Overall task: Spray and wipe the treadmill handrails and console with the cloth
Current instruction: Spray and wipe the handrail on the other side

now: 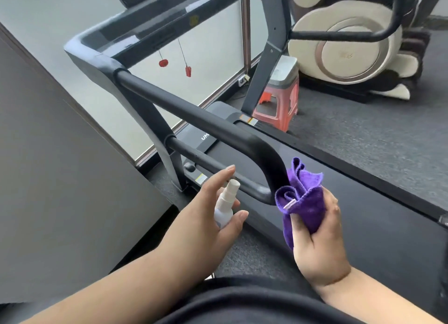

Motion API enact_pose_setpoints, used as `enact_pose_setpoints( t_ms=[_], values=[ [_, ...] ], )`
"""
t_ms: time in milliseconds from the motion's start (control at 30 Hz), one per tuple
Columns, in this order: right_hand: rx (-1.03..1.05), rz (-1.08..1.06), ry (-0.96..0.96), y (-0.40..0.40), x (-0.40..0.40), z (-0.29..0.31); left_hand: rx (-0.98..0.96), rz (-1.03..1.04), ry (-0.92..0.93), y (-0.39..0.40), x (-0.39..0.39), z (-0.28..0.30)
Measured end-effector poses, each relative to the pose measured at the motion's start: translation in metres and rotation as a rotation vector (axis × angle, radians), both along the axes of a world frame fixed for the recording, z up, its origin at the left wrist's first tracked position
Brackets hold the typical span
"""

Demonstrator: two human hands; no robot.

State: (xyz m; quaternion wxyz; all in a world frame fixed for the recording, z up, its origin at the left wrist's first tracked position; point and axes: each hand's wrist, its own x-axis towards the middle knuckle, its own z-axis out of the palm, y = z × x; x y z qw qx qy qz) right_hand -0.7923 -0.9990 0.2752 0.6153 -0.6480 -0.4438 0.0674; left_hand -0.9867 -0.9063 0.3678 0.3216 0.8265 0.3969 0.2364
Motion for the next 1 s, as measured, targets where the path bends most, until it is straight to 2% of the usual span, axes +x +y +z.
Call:
enact_pose_setpoints(
  t_ms=[100,200,267,367,433,467,500,533,633,667,733,767,933,1000],
  values=[
    [0.115,0.102,-0.071,0.0,-0.017,0.015,-0.027,-0.051,-0.007,0.017,0.003,-0.008],
    [0.138,0.151,-0.181,0.017,-0.038,0.022,-0.086,-0.138,-0.006,0.038,0.003,-0.012],
    [0.07,0.173,-0.183,0.037,-0.051,0.022,-0.252,-0.195,-0.049,0.054,-0.003,-0.014],
    [-0.058,0.301,-0.06,0.072,-0.078,0.029,-0.613,-0.253,-0.187,0.083,-0.015,-0.019],
    [-0.138,0.3,-0.19,0.092,-0.09,0.042,-0.782,-0.273,-0.284,0.105,-0.027,-0.021],
    [-0.187,0.382,-0.138,0.102,-0.097,0.045,-0.83,-0.286,-0.312,0.117,-0.033,-0.022],
    [-0.236,0.462,0.015,0.111,-0.105,0.041,-0.856,-0.302,-0.318,0.128,-0.04,-0.024],
    [-0.258,0.472,0.07,0.121,-0.113,0.038,-0.881,-0.319,-0.315,0.138,-0.045,-0.026],
    [-0.23,0.388,0.138,0.151,-0.128,0.044,-0.992,-0.307,-0.34,0.166,-0.056,-0.031],
    [-0.242,0.391,0.219,0.162,-0.133,0.046,-1.043,-0.284,-0.364,0.175,-0.058,-0.032],
    [-0.301,0.372,0.225,0.176,-0.142,0.046,-1.125,-0.257,-0.416,0.194,-0.062,-0.037],
    [-0.334,0.346,0.154,0.179,-0.147,0.042,-1.146,-0.257,-0.438,0.202,-0.064,-0.04],
    [-0.438,0.329,0.084,0.188,-0.159,0.042,-1.173,-0.34,-0.46,0.224,-0.07,-0.052],
    [-0.392,0.238,0.182,0.19,-0.161,0.043,-1.184,-0.342,-0.47,0.228,-0.072,-0.057]
  ],
)
